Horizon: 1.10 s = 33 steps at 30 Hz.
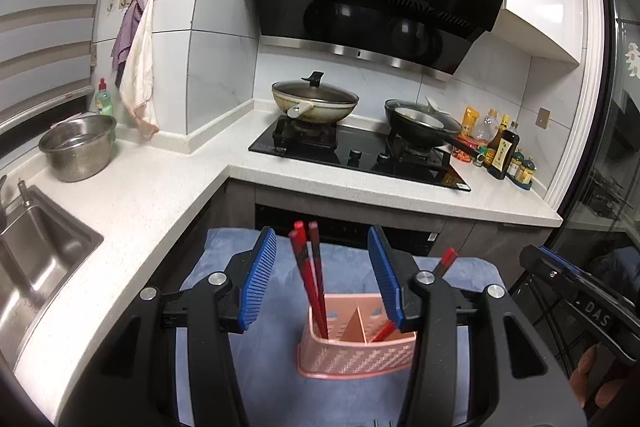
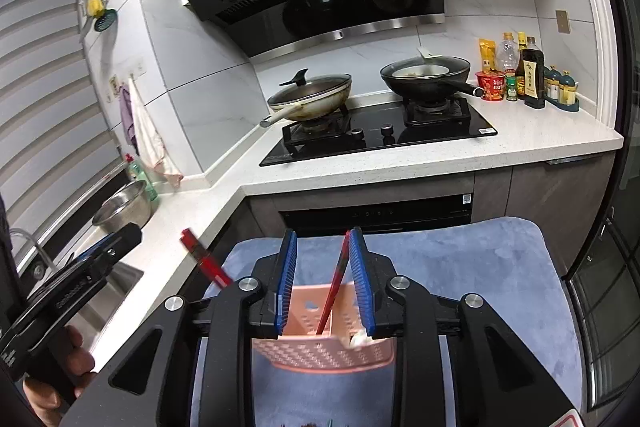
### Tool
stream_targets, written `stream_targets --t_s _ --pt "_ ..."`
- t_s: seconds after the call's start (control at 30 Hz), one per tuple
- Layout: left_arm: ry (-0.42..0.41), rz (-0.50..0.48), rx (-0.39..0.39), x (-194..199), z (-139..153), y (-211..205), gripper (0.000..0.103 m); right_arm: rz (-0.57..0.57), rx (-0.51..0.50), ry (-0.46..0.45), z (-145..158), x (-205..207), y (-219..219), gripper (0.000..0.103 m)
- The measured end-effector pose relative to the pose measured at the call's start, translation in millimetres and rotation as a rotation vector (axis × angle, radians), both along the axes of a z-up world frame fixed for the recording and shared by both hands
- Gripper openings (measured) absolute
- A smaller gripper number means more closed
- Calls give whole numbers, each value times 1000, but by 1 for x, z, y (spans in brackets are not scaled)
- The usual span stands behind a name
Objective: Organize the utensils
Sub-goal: 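Move both tools back over the green chopsticks and gold spoon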
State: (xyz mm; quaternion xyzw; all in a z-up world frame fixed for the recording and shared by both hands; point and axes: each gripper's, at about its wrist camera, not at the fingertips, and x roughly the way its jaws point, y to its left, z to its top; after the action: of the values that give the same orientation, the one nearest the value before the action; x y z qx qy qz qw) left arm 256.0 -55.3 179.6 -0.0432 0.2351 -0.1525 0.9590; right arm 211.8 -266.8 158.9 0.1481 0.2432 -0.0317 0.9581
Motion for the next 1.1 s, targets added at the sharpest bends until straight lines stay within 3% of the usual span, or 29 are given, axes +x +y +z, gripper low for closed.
stream_targets --t_s 0.27,0.47,0.73,1.1 --pt "27 20 53 -37 -12 7 46 23 -44 28 -15 -48 20 33" --pt "83 14 96 -70 -39 13 46 31 -94 65 -40 -91 39 38" --pt "182 7 115 -118 -92 24 55 16 -135 166 -95 -150 57 38" --pt "338 4 205 -173 -177 32 55 0 -155 327 -172 -200 77 38"
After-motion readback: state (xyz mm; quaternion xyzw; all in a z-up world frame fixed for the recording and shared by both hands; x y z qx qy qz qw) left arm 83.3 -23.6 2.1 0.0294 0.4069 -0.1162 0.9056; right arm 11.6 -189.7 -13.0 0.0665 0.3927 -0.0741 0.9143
